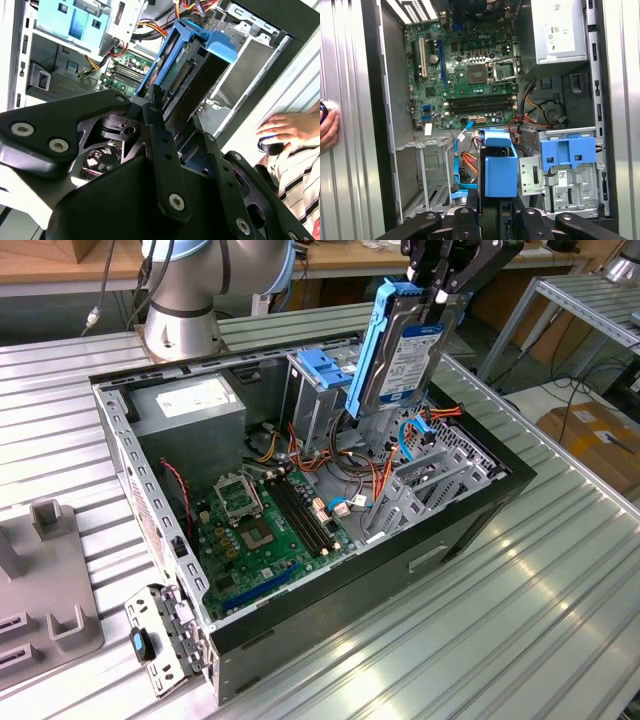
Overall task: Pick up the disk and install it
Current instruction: 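Pick up the disk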
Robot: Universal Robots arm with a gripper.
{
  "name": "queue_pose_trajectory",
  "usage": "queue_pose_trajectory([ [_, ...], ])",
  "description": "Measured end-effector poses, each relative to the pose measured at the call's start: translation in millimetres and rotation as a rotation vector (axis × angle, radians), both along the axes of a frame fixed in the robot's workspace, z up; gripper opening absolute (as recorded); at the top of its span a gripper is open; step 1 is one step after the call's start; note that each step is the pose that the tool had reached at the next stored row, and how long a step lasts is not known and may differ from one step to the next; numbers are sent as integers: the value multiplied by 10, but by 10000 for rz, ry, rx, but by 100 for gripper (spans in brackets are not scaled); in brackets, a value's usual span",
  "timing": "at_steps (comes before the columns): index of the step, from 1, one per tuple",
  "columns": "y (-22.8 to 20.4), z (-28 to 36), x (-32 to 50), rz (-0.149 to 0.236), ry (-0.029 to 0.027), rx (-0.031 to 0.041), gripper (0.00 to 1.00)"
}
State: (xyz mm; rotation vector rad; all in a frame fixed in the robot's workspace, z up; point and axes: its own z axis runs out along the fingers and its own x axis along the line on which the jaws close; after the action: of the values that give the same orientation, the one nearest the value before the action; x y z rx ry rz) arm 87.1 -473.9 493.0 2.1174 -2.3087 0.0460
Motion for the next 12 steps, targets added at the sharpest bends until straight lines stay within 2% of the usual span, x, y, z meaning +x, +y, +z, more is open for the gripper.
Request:
queue_pose_trajectory([
  [4, -68, -1, 0, -10, 0, -16, 35],
  [8, -153, -2, 0, -27, 0, -40, 35],
  [12, -197, -2, 7, -50, 3, -43, 35],
])
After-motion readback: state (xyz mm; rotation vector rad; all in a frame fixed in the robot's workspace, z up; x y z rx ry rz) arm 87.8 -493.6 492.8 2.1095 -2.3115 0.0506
